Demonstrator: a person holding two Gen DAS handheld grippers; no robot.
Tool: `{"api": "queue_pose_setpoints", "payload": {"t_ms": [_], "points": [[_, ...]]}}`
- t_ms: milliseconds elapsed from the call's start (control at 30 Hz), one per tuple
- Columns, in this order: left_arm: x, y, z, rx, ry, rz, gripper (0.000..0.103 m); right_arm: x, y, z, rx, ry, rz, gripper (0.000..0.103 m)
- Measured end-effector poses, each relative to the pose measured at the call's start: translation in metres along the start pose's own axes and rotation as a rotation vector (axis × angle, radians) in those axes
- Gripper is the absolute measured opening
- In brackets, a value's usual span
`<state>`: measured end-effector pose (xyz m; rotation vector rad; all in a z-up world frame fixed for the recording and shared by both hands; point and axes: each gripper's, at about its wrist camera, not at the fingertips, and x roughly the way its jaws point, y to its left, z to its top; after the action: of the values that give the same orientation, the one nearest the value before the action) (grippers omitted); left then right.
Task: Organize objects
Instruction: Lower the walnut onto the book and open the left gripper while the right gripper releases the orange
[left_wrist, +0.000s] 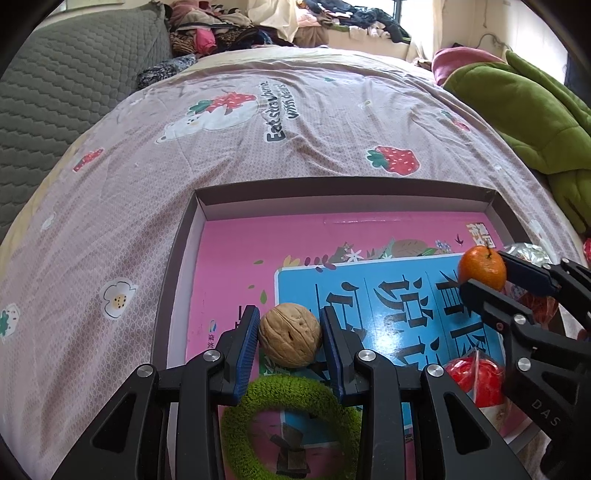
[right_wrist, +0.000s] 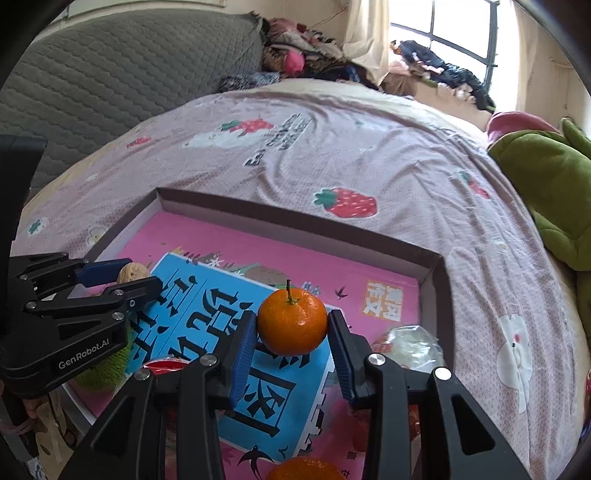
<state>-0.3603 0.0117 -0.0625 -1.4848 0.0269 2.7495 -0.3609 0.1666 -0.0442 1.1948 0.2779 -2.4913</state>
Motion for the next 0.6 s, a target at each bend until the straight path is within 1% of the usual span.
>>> {"api": "queue_pose_setpoints", "payload": {"t_ms": [67, 233, 533, 600], "points": [[-0.0001, -0.0003, 0.0005, 0.003, 0.003, 0.0, 0.035, 0.0024, -0.0004, 0.0025, -0.006, 0.022, 0.005, 0.04], [0.0, 0.0013, 0.0011, 0.002, 0.009, 0.002, 0.035, 0.005, -0.0004, 0.0044, 0.01, 0.039, 0.013, 0.04], [0.0002, 0.002, 0.0009, -0.007, 0.018, 0.001, 0.035, 0.0041, -0.0002, 0.0036, 0.022, 0.051, 0.015, 0.04], [0.0006, 0.0027, 0.0003, -0.011, 0.027, -0.003, 0.037, 0.0037, 0.0003, 0.0036, 0.019, 0.053, 0.016, 0.04]]}}
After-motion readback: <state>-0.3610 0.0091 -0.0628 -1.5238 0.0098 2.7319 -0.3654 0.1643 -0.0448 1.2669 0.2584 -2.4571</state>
